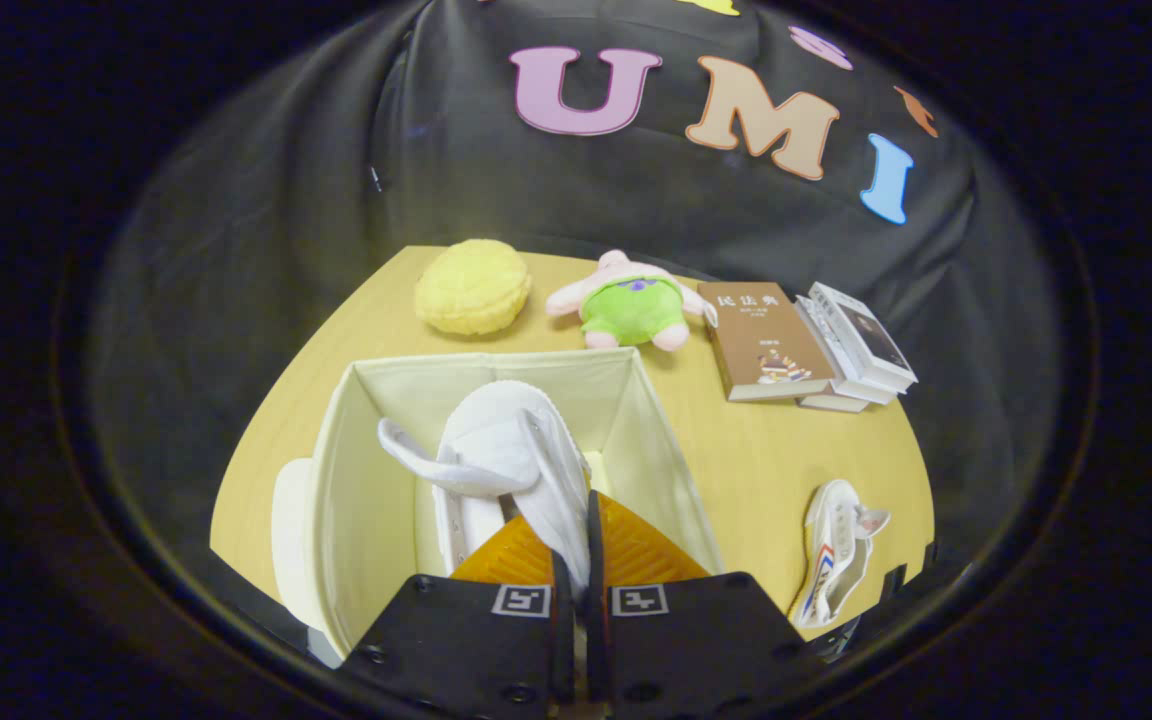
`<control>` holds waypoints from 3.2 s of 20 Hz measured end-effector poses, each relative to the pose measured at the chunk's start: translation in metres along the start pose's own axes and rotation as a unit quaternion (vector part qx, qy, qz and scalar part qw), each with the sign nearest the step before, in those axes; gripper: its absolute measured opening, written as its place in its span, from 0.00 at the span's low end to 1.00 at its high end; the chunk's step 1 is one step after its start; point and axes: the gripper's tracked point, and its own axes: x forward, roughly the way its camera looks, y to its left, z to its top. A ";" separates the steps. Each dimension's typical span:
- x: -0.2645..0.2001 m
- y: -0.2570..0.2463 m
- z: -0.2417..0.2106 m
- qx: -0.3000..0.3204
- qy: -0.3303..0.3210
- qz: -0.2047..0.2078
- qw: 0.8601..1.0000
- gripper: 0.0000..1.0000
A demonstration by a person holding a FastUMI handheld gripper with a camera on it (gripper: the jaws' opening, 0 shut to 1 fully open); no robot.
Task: Open the storage box then place both shoes into the box .Put the left shoe in first, then the right shoe, with the right side of both shoes facing outward in a uniform manner.
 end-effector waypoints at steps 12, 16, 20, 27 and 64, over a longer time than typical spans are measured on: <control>0.033 0.053 -0.038 -0.063 0.117 0.058 0.989 0.09; 0.047 0.064 -0.063 -0.075 0.147 0.063 0.984 0.17; 0.040 0.053 -0.055 -0.062 0.131 0.049 0.988 0.46; -0.003 0.018 -0.025 0.008 0.053 0.048 0.997 1.00; 0.005 -0.341 -0.180 0.154 0.149 -0.200 0.956 1.00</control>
